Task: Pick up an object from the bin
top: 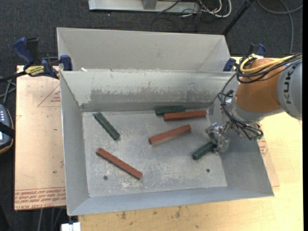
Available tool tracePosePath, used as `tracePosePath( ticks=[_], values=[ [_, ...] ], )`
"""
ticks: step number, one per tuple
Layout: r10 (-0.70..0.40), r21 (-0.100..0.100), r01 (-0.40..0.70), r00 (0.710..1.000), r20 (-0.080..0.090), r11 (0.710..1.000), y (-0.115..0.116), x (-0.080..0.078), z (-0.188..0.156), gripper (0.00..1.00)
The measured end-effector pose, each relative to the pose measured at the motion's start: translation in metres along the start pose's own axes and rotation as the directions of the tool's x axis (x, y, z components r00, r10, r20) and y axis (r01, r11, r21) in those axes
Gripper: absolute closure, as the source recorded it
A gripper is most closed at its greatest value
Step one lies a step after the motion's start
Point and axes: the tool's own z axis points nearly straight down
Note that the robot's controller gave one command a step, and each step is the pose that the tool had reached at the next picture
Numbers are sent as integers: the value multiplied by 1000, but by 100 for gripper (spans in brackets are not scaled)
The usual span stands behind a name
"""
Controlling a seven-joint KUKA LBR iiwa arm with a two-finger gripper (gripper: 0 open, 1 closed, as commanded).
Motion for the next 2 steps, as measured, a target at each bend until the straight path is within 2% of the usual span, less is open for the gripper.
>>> tracePosePath(
  ticks=[1,2],
  values=[
    [0,0,0,1000,0,1000,0,0,0,100],
    [-30,2,30,1000,3,1000,21,20,-170,100]
  ],
)
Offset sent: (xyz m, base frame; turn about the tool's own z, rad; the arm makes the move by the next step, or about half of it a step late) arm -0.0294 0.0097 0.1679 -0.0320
